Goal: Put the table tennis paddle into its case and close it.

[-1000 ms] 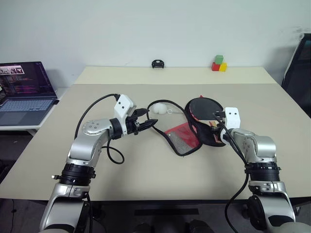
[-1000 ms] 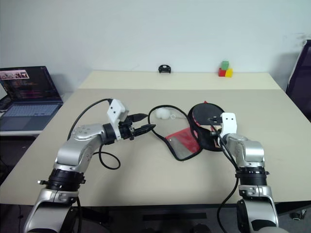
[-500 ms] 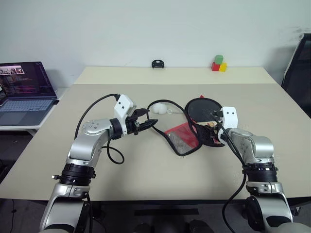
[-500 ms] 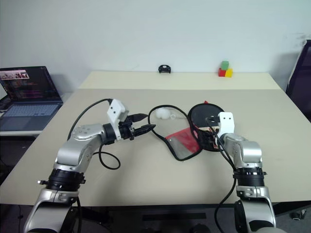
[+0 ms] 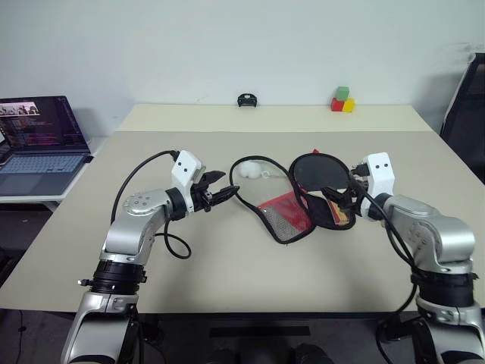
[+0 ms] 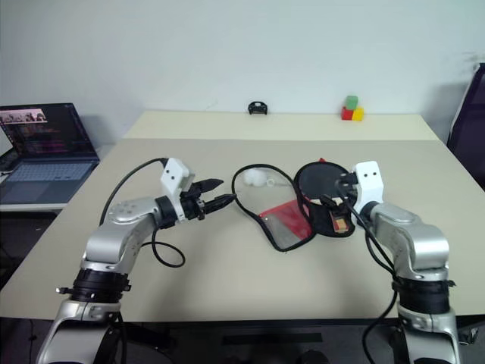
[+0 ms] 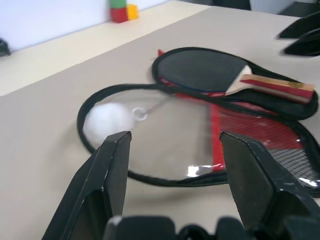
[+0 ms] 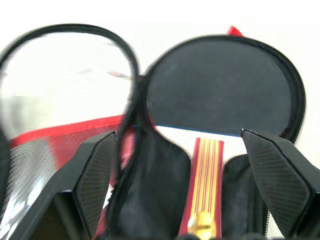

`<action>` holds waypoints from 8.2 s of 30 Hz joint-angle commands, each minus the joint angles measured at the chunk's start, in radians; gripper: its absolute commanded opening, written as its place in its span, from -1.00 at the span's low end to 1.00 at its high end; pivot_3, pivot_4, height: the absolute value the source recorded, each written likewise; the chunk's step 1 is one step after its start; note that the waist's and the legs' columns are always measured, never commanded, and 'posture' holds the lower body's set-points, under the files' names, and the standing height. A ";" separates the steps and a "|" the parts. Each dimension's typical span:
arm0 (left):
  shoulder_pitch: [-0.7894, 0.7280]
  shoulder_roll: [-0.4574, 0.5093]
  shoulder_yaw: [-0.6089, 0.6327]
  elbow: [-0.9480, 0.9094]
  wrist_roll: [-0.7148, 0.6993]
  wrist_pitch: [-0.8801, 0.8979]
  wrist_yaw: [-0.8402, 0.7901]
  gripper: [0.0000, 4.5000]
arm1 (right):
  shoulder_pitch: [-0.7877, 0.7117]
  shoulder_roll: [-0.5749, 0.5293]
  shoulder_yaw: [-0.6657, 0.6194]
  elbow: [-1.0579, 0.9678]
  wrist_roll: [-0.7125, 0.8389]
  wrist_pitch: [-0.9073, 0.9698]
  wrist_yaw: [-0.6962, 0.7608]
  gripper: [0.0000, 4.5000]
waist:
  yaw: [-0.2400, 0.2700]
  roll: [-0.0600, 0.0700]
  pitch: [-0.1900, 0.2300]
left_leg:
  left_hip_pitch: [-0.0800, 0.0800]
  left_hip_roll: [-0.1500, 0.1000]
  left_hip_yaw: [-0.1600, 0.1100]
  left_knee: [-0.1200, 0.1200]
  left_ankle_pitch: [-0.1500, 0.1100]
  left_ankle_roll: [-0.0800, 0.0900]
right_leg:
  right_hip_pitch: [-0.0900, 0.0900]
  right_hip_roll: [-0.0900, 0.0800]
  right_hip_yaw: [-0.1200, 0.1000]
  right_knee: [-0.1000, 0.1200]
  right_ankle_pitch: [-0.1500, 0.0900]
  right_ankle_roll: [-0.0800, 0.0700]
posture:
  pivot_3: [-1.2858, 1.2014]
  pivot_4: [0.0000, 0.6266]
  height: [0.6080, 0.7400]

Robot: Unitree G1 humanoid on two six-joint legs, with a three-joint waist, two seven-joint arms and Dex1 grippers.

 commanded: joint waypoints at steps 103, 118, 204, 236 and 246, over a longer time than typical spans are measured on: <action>-0.106 -0.146 0.003 -0.035 0.058 -0.041 0.020 0.36 | -0.317 -0.105 0.108 1.151 -0.214 -0.540 0.266 0.97 | 0.004 -0.002 0.001 | 0.000 -0.004 -0.001 0.003 0.001 0.000 | 0.002 -0.003 0.000 0.001 -0.001 0.002 | 0.03 -0.52 1.00; -0.081 -0.127 -0.002 -0.047 0.063 -0.039 0.021 0.36 | -0.374 0.005 0.143 1.265 -0.285 -0.552 0.282 -0.32 | -0.020 -0.010 -0.005 | 0.006 0.001 0.004 0.002 0.001 0.000 | 0.004 0.000 0.001 0.002 0.001 -0.001 | 0.03 -0.52 1.00; 0.359 0.260 -0.013 -0.393 -0.129 0.140 -0.297 0.36 | 0.424 0.293 -0.171 -0.370 0.218 0.427 -0.004 0.98 | 0.025 -0.006 -0.003 | 0.017 0.005 -0.013 -0.005 -0.004 -0.006 | 0.018 0.003 -0.009 -0.011 -0.008 -0.008 | 0.03 -0.52 1.00; 0.131 0.118 0.037 -0.143 -0.031 0.101 0.017 0.36 | 0.031 0.143 0.401 0.104 -0.037 -0.345 0.178 0.98 | 0.006 -0.002 0.001 | 0.002 0.005 -0.018 -0.004 -0.004 -0.006 | 0.013 0.004 -0.015 -0.014 -0.007 -0.008 | 0.03 -0.52 1.00; -0.053 0.022 0.001 0.053 -0.008 0.151 0.038 0.62 | 0.080 0.201 0.419 0.214 -0.133 -0.382 0.115 1.00 | 0.005 -0.002 0.001 | 0.002 0.005 -0.018 -0.003 -0.003 -0.007 | 0.012 0.004 -0.015 -0.012 -0.007 -0.008 | 0.03 -0.52 1.00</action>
